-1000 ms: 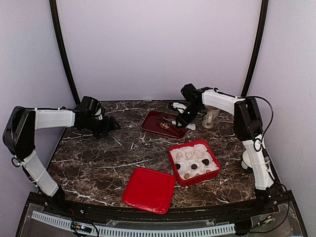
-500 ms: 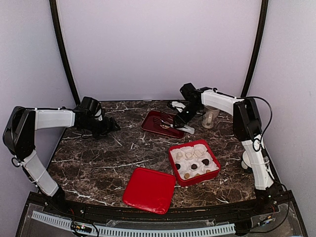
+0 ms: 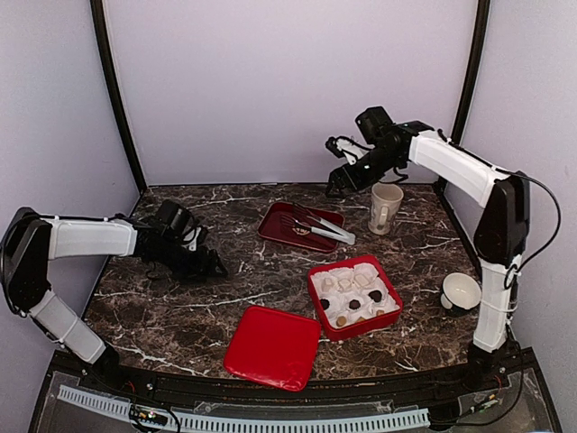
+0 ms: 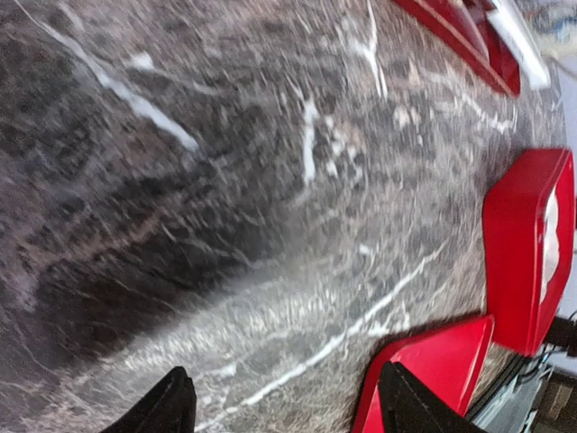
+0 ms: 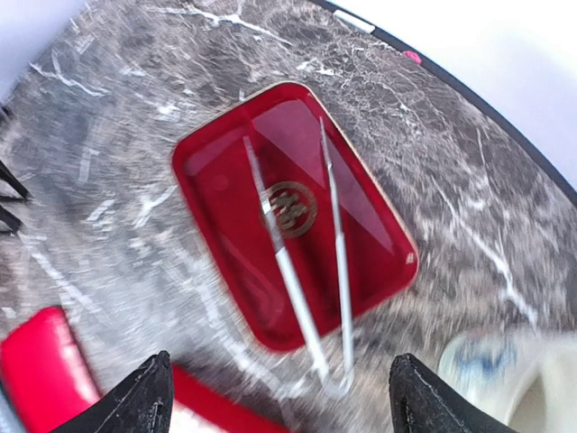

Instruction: Pack the chocolate

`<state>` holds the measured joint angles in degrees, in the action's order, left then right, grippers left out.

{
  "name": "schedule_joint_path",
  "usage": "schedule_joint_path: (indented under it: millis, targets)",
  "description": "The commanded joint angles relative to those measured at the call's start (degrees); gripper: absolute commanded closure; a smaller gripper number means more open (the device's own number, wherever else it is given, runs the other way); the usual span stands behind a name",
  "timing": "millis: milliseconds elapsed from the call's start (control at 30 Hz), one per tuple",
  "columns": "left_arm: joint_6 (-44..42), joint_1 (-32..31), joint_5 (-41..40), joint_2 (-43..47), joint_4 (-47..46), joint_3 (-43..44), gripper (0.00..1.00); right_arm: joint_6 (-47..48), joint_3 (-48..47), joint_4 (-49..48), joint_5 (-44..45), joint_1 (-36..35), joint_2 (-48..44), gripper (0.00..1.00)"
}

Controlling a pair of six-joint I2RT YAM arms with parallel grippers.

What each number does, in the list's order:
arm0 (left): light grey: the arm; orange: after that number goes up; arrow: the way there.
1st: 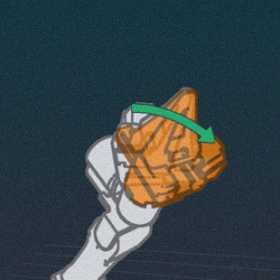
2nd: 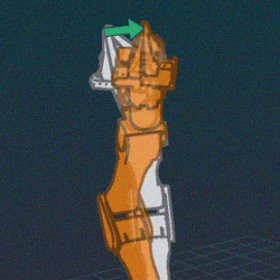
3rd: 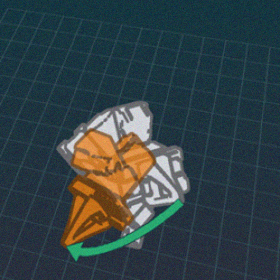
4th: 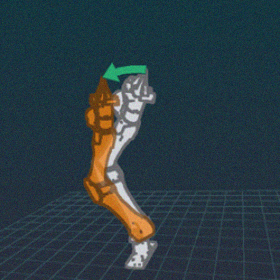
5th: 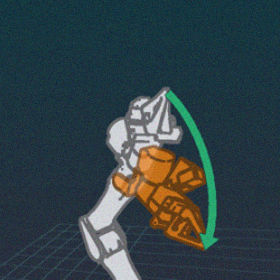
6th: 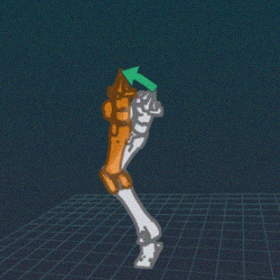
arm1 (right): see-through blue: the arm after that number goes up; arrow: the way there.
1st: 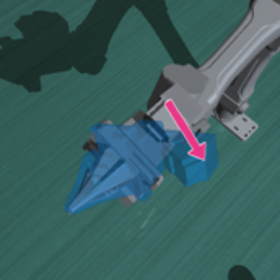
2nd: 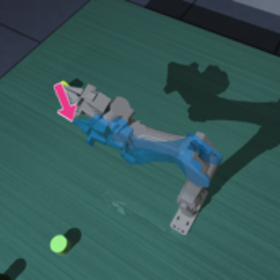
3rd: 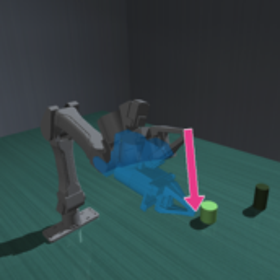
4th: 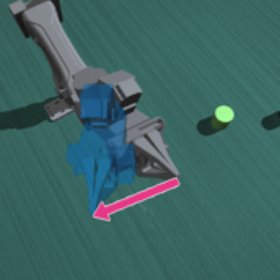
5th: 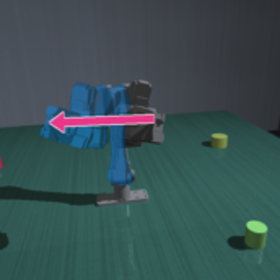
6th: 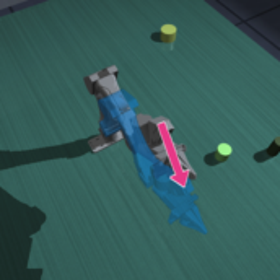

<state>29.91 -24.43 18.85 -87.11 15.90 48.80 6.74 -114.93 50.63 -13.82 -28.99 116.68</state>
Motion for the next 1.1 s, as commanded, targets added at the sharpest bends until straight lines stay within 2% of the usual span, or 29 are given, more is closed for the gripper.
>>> schedule_joint_path:
  millis: [0, 133, 300, 433, 700, 1067]
  targets:
    - [-0.4, -3.9, 2.6, 3.4, 3.0, -4.2, 0.31, -8.6, 7.1, 4.6, -2.3, 0.3, -6.9, 0.17]
    - [0.2, -7.3, 3.1, 4.5, 4.6, -5.2, 0.38, -14.9, 17.1, 4.6, -2.8, 0.5, -13.7, 0.17]
    - [2.8, -12.8, 1.8, 3.4, 5.7, -5.3, 0.41, -19.3, 34.0, 2.9, -4.5, 2.9, -21.1, 0.18]
    - [6.8, -17.3, 0.1, 2.0, 5.8, -4.7, 0.42, -21.2, 43.4, 1.3, -5.6, 5.3, -25.9, 0.18]
    - [11.5, -24.0, -5.0, -1.4, 7.8, -2.7, 0.41, -21.4, 52.8, -1.2, -5.1, 8.6, -27.7, 0.17]
    - [10.6, -24.9, -4.8, -6.0, 7.8, -3.7, 0.45, -25.1, 56.0, -9.5, -12.6, 8.0, -23.4, 0.28]
